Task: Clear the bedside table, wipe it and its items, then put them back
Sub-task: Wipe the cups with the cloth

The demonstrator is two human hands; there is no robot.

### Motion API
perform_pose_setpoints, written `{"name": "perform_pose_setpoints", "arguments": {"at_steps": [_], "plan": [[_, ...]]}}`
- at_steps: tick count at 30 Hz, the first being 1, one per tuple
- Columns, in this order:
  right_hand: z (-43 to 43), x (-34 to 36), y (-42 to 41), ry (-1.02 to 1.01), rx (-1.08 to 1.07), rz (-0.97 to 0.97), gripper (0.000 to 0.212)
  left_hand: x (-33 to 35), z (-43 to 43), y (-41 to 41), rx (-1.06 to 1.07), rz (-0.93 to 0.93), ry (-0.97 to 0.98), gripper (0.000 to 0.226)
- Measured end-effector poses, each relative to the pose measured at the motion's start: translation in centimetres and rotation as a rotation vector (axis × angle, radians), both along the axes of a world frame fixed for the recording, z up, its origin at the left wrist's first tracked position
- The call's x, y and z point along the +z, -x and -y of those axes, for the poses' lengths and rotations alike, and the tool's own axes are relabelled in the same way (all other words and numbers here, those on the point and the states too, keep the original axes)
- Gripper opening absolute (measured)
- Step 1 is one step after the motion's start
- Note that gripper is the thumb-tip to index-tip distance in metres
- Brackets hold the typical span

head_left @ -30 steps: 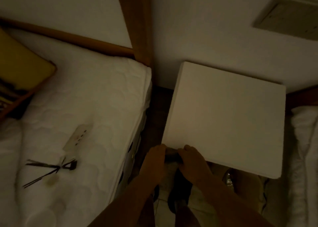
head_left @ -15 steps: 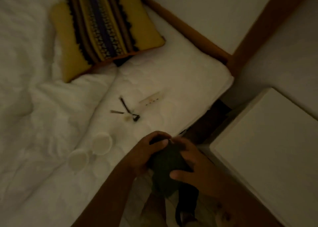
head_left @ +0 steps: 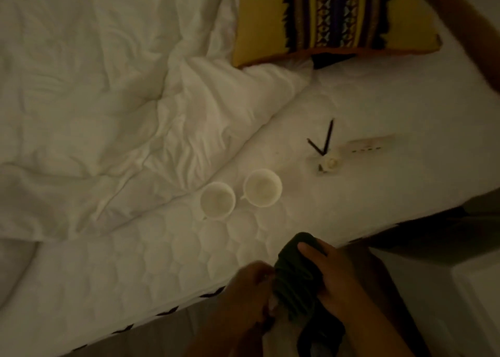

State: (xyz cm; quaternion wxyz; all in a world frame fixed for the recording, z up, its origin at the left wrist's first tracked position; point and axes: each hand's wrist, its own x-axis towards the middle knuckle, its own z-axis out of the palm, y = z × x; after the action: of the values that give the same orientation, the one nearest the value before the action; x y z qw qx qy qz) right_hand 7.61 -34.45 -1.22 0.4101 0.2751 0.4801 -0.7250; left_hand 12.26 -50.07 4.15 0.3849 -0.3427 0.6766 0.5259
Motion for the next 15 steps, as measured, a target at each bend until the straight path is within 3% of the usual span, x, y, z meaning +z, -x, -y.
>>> {"name": "perform_pose_setpoints", "arguments": {"at_steps": [3,6,9,12,15], "plan": [[2.8,-1.2,-0.5,-0.031,0.044,0.007,0.037,-3.9,5.8,0.5,-0.009,-0.260,0.448,0.013],[5.3,-2.2,-1.0,-0.082,0.100,0.007,0.040,-6.4,9.9,3.1,-0.199,-0.517,0.790,0.057],[7.4,-2.5,-1.1,-0.140,0.128,0.013,0.038,-8.9,11.4,5.0,-0.358,-0.443,0.731,0.091],[9.1,-2.7,-1.1,-0.209,0.181,-0.008,0.046,-10.6,11.8,5.4,-0.393,-0.489,0.698,0.088],[10.7,-2.4,-0.7,-0.321,0.232,-0.097,0.034,-10.7,12.6,5.7,-0.153,-0.496,0.589,0.078]]}}
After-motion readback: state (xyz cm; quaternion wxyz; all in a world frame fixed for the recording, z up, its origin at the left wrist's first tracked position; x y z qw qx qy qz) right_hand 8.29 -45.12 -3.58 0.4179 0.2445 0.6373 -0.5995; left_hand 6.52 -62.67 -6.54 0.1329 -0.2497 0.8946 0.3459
